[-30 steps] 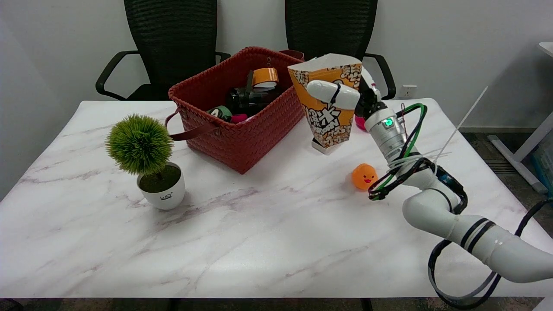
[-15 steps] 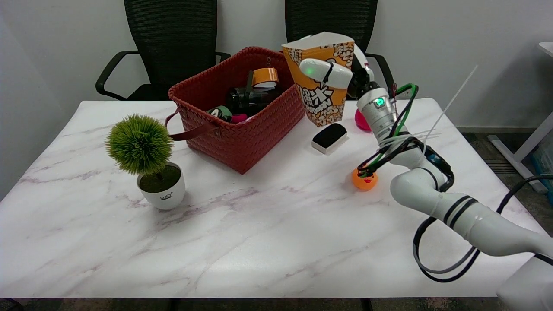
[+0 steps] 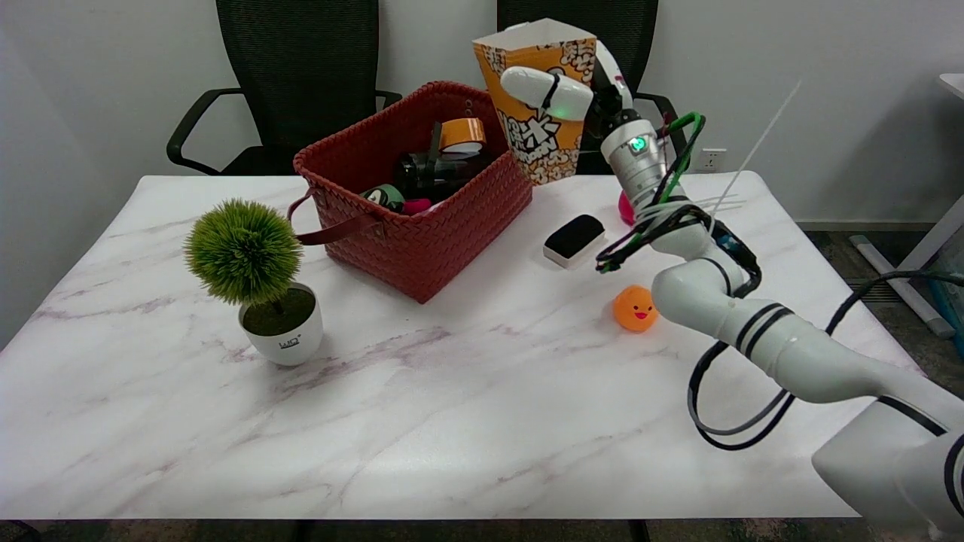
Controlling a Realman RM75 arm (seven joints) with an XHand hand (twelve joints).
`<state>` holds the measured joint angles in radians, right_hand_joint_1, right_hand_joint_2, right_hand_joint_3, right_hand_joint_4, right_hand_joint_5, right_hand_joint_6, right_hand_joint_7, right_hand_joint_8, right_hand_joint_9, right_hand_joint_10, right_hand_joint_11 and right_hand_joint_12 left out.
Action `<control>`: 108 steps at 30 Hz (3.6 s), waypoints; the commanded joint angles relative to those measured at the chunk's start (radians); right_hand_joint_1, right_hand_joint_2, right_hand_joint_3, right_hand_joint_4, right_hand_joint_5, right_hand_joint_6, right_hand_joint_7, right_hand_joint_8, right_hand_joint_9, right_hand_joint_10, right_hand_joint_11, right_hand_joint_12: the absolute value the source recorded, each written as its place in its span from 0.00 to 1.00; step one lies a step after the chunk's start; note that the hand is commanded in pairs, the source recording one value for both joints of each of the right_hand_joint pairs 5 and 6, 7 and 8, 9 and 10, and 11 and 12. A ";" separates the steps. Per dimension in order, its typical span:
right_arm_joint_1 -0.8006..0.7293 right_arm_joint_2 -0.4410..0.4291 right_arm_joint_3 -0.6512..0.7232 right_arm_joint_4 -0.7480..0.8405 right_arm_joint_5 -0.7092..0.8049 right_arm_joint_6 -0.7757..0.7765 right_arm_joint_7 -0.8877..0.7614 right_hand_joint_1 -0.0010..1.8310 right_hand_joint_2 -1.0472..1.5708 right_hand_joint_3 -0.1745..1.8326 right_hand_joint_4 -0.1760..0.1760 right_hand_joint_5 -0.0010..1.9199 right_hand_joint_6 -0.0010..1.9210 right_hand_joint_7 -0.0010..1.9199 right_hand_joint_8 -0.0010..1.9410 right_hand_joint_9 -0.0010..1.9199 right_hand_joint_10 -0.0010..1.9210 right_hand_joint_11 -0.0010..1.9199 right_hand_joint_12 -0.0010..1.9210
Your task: Place the popcorn box into the brown storage basket.
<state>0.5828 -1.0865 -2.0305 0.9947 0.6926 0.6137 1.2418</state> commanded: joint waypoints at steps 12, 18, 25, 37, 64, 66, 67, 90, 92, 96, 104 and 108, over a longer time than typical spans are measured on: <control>0.348 -0.260 -0.050 -0.448 -0.230 0.078 0.006 0.44 0.58 0.00 0.50 0.37 0.37 0.52 0.51 0.33 0.33 0.64 0.64; 0.406 -0.318 -0.050 -0.542 -0.289 0.073 -0.004 0.43 0.58 0.00 0.50 0.38 0.38 0.52 0.51 0.33 0.32 0.63 0.63; 0.449 -0.369 -0.050 -0.621 -0.310 0.070 -0.047 0.42 0.58 0.00 0.50 0.39 0.39 0.51 0.50 0.30 0.30 0.62 0.62; 0.457 -0.431 -0.050 -0.646 -0.322 0.022 -0.283 0.39 0.60 0.00 0.50 0.42 0.42 0.51 0.50 0.29 0.29 0.59 0.59; 0.447 -0.473 -0.050 -0.737 -0.316 -0.055 -0.324 0.35 0.62 0.00 0.50 0.43 0.43 0.48 0.48 0.27 0.27 0.48 0.48; 0.447 -0.473 -0.050 -0.740 -0.316 -0.059 -0.324 0.35 0.62 0.00 0.50 0.43 0.43 0.48 0.48 0.27 0.27 0.46 0.46; 0.446 -0.472 -0.049 -0.740 -0.316 -0.068 -0.324 0.35 0.62 0.00 0.50 0.43 0.43 0.48 0.48 0.27 0.27 0.45 0.45; 0.427 -0.456 -0.042 -0.732 -0.318 -0.127 -0.324 0.34 0.61 0.00 0.50 0.04 0.04 0.10 0.10 0.05 0.05 0.11 0.11; 0.421 -0.449 -0.046 -0.715 -0.322 -0.147 -0.324 0.33 0.60 0.03 0.50 0.00 0.00 0.08 0.08 0.03 0.03 0.04 0.04; 0.411 -0.431 -0.048 -0.675 -0.323 -0.169 -0.324 0.33 0.58 0.13 0.50 0.00 0.00 0.05 0.04 0.00 0.00 0.00 0.00; 0.396 -0.403 -0.048 -0.613 -0.334 -0.190 -0.325 0.28 0.58 0.44 0.50 0.00 0.00 0.00 0.00 0.00 0.00 0.00 0.00; 0.388 -0.391 -0.042 -0.583 -0.332 -0.190 -0.349 0.26 0.60 0.54 0.50 0.00 0.00 0.00 0.00 0.00 0.00 0.00 0.00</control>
<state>0.9970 -1.5200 -2.0762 0.3166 0.3687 0.4635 0.9190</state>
